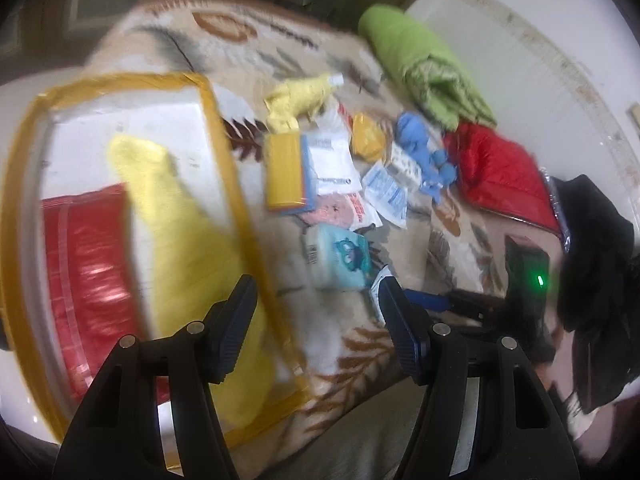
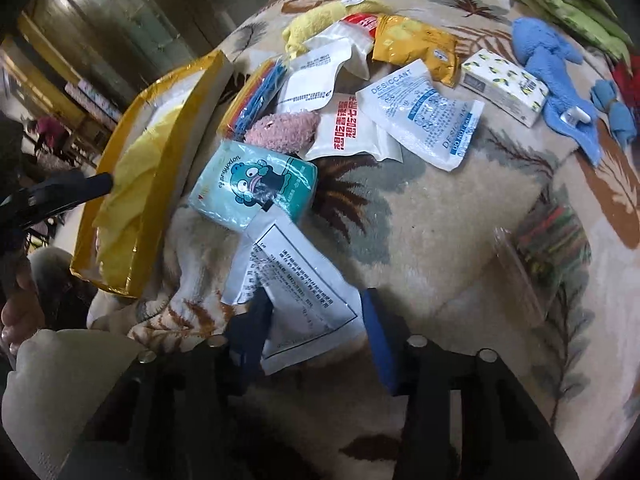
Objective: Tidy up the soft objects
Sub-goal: 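Grasp the teal tissue pack with the left tool while the right tool grasps a white packet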
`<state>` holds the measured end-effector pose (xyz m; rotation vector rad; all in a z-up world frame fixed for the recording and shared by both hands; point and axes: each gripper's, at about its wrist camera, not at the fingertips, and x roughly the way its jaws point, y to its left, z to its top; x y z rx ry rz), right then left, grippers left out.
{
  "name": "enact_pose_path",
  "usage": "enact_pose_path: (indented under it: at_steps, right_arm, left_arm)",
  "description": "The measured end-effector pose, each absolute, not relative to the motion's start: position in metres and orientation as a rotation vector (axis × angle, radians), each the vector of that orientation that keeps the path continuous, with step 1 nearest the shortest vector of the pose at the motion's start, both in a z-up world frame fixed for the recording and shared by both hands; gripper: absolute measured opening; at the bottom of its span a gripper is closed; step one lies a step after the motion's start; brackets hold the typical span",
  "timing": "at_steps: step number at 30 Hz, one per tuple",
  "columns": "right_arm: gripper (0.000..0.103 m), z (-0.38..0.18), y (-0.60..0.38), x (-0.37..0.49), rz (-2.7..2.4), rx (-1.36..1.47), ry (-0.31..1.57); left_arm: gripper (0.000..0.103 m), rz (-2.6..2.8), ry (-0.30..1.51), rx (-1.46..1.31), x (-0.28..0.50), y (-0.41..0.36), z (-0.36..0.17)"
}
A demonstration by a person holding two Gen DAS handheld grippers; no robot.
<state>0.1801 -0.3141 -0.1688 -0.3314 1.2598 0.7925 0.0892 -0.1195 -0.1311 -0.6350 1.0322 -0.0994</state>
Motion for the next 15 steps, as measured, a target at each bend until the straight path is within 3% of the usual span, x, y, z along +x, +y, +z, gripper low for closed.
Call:
enact_pose_path:
  at_steps: [1, 7, 8, 9, 13, 15]
  right_arm:
    - [0.018, -0.169, -0.315, 0.181, 0.805, -0.274, 1.273]
    - [0.015, -0.166, -0.318, 0.182, 0.746, -0.142, 1.221]
    - [0.015, -0.163, -0.319, 0.182, 0.739, -0.129, 1.21]
    - [0.014, -0.16, -0.322, 0.178, 0.728, -0.115, 1.201]
    - [0.014, -0.147, -0.349, 0.19, 0.649, -0.058, 1.167]
    - [0.014, -0.138, -0.356, 0.187, 0.658, -0.023, 1.152]
  left_arm:
    - [0.063, -0.113, 1.08, -0.62, 0.099, -0.125, -0.136]
    - [0.062, -0.043, 1.327, -0.471, 0.167, -0.165, -0.167]
    - [0.056, -0.036, 1.35, -0.463, 0.174, -0.169, -0.174]
    - [0.035, -0.03, 1.357, -0.469, 0.177, -0.17, -0.178]
    - [0.015, -0.023, 1.323, -0.516, 0.174, -0.166, -0.181]
    - [0.011, -0.085, 1.267, -0.57, 0.164, -0.162, -0.168]
